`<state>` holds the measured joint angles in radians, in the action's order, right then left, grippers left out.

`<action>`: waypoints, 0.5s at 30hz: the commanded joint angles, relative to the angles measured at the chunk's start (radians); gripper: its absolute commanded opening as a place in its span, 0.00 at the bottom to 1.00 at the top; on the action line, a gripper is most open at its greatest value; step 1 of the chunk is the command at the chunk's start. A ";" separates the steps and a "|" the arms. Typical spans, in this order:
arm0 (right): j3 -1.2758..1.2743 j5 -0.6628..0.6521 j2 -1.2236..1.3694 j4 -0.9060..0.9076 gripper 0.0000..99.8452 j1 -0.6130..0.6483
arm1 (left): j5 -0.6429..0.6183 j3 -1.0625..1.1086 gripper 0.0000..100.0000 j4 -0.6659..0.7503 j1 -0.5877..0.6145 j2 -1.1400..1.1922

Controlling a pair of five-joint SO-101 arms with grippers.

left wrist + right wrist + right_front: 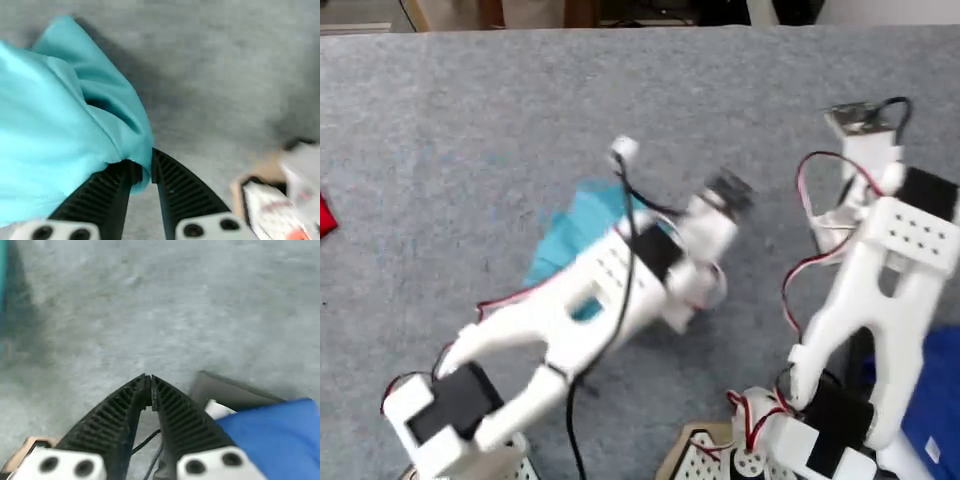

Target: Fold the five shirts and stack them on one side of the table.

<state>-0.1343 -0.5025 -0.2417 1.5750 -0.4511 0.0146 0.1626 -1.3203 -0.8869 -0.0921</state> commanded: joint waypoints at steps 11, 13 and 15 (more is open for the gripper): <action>0.105 -0.114 -0.002 0.072 0.01 0.091 | -0.204 -0.051 0.35 -0.201 0.236 -0.311; 0.108 -0.112 -0.002 0.078 0.01 0.166 | -0.204 -0.051 0.35 -0.229 0.339 -0.378; 0.110 -0.095 -0.001 0.084 0.02 0.259 | -0.176 -0.051 0.35 -0.259 0.446 -0.444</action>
<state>-0.0744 -0.6084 -0.2417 1.6517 -0.3130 -0.1680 0.1626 -1.5397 -0.5831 -0.4296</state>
